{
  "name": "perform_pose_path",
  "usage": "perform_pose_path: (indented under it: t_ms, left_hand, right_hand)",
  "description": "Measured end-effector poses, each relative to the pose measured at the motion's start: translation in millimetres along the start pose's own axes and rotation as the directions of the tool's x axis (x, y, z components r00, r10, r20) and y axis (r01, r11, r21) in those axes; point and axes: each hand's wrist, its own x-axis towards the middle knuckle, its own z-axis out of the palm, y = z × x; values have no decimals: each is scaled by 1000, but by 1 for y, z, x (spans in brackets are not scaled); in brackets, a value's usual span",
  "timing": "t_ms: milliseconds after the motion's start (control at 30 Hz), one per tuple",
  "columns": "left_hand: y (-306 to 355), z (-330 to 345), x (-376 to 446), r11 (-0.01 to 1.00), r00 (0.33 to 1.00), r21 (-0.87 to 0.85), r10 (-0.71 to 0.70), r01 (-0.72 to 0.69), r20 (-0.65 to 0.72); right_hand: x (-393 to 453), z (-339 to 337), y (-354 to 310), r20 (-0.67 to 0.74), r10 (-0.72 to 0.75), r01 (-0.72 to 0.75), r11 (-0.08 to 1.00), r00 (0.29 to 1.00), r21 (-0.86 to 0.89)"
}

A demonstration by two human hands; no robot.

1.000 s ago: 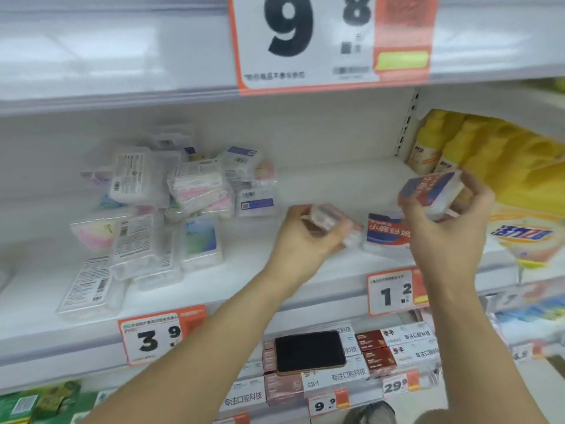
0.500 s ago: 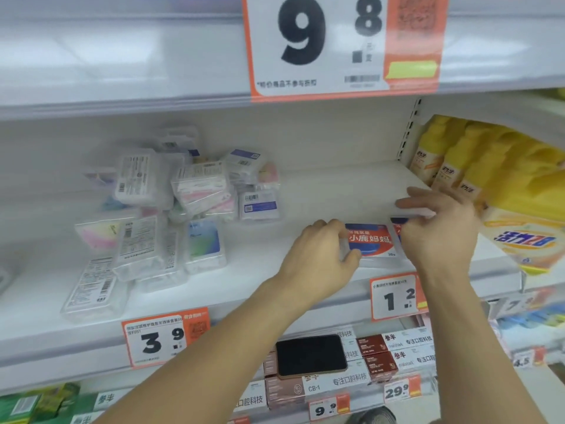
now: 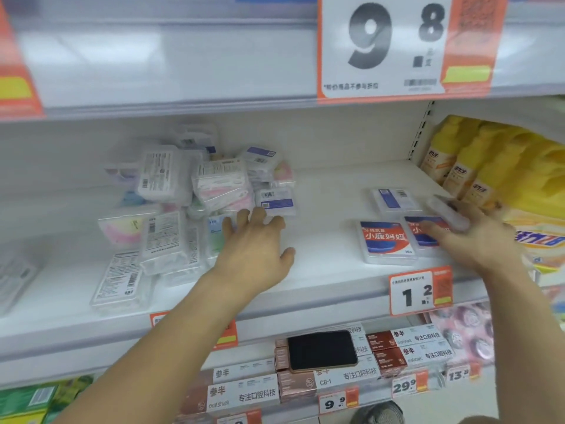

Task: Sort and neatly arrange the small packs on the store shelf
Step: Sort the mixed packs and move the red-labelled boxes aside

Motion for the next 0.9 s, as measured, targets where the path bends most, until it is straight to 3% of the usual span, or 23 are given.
perform_pose_path:
  t_ms: [167,333,433,533,600,700,767,900]
  left_hand:
    - [2,7,-3,996,997,79,26,-32,72]
    - [-5,-1,-3,984,986,-152,74,-97,-152]
    - [-21,-10,-10,992,966,-83,70,-93,-248]
    - [-42,-16,-19,998,989,26,52,-49,-137]
    - [-53,-17,-23,998,997,33,54,-52,-51]
    - [-57,-22,-30,995,994,-35,95,-97,-51]
    - [-61,-23,-36,988,987,-37,144,-147,-75]
    - [-76,-26,-49,977,972,29,213,-211,-99]
  right_hand:
    - [-7,-7,-9,-54,-46,53,988,998,142]
    - [-26,-9,-25,-59,-156,164,973,986,163]
    - [-37,-6,-42,-215,-188,242,935,958,259]
    - [-60,4,-84,-395,-341,484,801,853,353]
    - [-79,23,-115,-340,-503,605,700,795,380]
    - [-99,58,-153,-153,-693,679,596,705,429]
    - [-101,71,-172,-39,-708,654,628,705,422]
    - [-88,86,-199,143,-602,515,765,786,387]
